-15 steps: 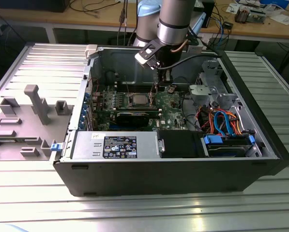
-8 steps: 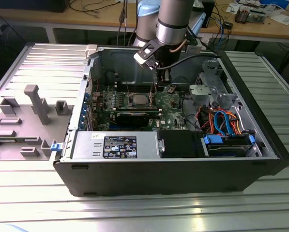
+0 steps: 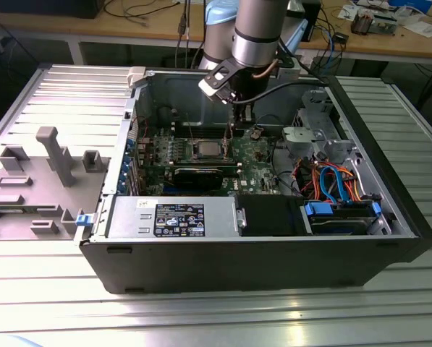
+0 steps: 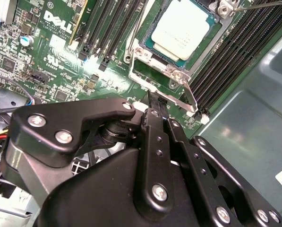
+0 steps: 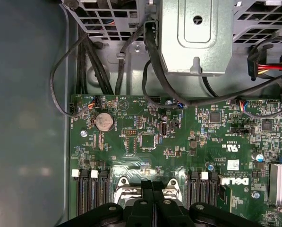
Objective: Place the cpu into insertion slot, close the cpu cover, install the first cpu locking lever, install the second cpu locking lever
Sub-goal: 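Close the cpu cover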
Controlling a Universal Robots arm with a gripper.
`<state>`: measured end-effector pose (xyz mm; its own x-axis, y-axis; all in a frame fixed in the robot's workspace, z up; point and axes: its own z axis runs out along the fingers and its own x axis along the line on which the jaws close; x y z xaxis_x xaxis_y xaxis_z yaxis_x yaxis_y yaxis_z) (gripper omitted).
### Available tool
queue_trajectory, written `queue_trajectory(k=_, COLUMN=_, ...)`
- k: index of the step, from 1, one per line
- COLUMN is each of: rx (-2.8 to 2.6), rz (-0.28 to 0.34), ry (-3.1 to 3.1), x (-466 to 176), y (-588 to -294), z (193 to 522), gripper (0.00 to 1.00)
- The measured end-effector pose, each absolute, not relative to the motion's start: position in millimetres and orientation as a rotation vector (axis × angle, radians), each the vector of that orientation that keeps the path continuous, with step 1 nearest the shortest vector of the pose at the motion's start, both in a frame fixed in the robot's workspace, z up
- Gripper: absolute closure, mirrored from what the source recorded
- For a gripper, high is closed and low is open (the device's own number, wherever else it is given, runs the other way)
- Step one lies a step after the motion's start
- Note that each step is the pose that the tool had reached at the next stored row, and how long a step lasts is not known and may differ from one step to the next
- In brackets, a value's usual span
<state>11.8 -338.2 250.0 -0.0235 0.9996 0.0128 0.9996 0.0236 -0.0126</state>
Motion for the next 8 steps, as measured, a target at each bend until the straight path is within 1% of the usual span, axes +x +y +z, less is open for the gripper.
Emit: queue_trajectory(k=8, rx=-2.182, rz=0.000, ry=-2.234, x=10.8, y=-338.2, z=249.7, gripper=0.89)
